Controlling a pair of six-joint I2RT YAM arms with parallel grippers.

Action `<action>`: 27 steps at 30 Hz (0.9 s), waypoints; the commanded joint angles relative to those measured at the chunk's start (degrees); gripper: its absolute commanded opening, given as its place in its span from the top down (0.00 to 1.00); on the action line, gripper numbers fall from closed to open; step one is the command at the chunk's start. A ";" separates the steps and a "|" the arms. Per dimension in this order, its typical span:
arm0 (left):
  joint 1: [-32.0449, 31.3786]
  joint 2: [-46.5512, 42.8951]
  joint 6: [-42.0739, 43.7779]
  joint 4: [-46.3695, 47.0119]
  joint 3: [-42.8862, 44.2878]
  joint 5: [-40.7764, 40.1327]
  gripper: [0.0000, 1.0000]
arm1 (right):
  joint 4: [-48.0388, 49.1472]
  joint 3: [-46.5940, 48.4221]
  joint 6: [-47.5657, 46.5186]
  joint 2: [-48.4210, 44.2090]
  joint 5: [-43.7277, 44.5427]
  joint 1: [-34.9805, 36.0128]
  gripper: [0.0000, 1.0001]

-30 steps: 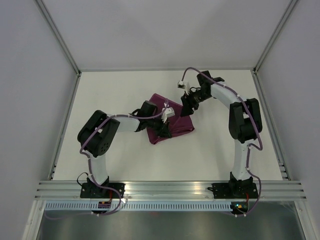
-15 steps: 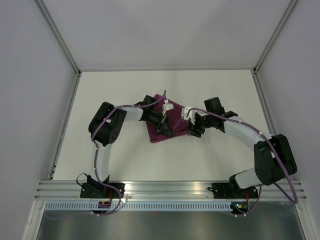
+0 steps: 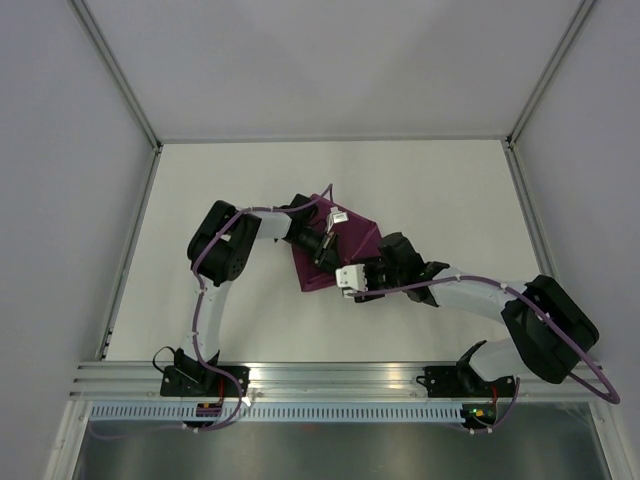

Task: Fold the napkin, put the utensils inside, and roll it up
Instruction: Roll the napkin at the center of the board.

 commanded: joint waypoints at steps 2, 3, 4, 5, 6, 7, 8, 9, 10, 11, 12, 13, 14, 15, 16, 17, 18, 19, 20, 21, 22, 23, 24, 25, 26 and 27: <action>0.17 2.34 1.09 -3.41 0.81 -3.49 0.98 | 4.89 0.04 -2.29 1.86 1.99 2.65 0.40; 0.17 2.60 1.18 -3.68 1.16 -3.41 0.98 | 4.72 0.21 -2.56 2.30 2.17 3.09 0.41; 0.17 2.60 1.36 -3.86 1.43 -3.32 0.98 | 4.28 0.39 -2.65 3.26 2.17 3.70 0.42; 0.17 2.78 1.53 -4.12 1.69 -3.40 0.98 | 4.02 0.56 -2.82 3.79 2.17 3.88 0.44; 0.17 2.78 1.53 -4.30 1.69 -3.40 0.98 | 3.75 0.74 -3.00 4.23 2.26 4.06 0.44; 0.17 3.04 1.53 -4.47 1.87 -3.32 0.98 | 3.57 0.92 -3.17 5.11 2.43 4.32 0.44; 0.17 3.22 1.53 -4.56 1.96 -3.23 0.98 | 3.75 0.92 -3.26 5.55 2.70 4.50 0.45; 0.17 3.22 1.62 -4.82 2.22 -3.14 0.98 | 3.75 1.18 -3.52 5.90 2.87 4.67 0.45; 0.17 3.48 1.80 -4.91 2.22 -3.05 0.98 | 3.57 1.44 -3.79 6.78 3.14 4.94 0.46; 0.17 3.57 1.88 -4.91 2.31 -2.97 0.98 | 3.49 1.53 -3.88 7.13 3.84 5.20 0.48; 0.17 3.74 2.06 -5.26 2.48 -2.79 0.98 | 3.22 2.23 -3.96 7.49 3.93 5.29 0.48; 0.17 3.92 2.06 -5.35 2.57 -2.70 0.98 | 2.18 2.67 -4.23 8.19 4.02 5.20 0.49; 0.17 3.92 2.32 -5.44 2.66 -2.70 0.98 | 1.47 3.29 -4.32 8.71 4.19 5.29 0.51; 0.17 3.92 2.32 -5.61 2.83 -2.53 0.98 | 0.85 3.73 -4.32 9.16 4.63 5.29 0.53; 0.17 3.92 2.50 -5.88 2.75 -2.35 0.98 | 0.24 4.43 -4.40 9.94 4.89 5.29 0.54; 0.17 3.84 2.59 -5.97 2.84 -2.26 0.98 | 0.41 4.43 -4.67 10.21 5.25 5.29 0.55; 0.17 3.92 2.59 -6.05 2.92 -2.35 0.98 | 0.67 4.43 -4.76 10.48 5.77 5.38 0.55; 0.17 3.92 2.68 -6.32 2.92 -2.09 0.98 | 0.93 4.43 -4.84 10.83 6.47 5.38 0.55; 0.17 3.92 2.76 -6.32 3.01 -1.91 0.98 | 0.85 4.52 -4.84 10.92 6.65 5.29 0.54; 0.17 4.01 2.76 -6.49 3.19 -2.08 0.98 | 0.41 4.78 -5.02 11.27 6.74 5.29 0.54; 0.17 4.01 2.85 -6.67 3.27 -2.00 0.98 | -0.29 5.48 -5.11 11.70 7.00 5.29 0.54; 0.08 4.10 2.94 -6.84 3.28 -1.74 0.98 | -0.21 5.66 -4.93 11.97 7.27 5.29 0.54; 0.08 4.19 3.03 -6.93 3.36 -1.73 0.98 | -0.29 5.84 -5.11 12.32 7.62 5.29 0.54; 0.17 4.19 3.03 -7.11 3.45 -1.65 0.98 | -0.29 6.01 -5.28 12.58 8.32 5.38 0.54; 0.08 4.19 3.38 -7.37 3.45 -1.56 0.98 | -1.77 6.10 -5.54 12.85 8.59 5.38 0.54; 0.08 4.27 3.38 -7.55 3.63 -1.65 0.98 | -1.79 6.19 -5.81 13.29 8.76 5.29 0.54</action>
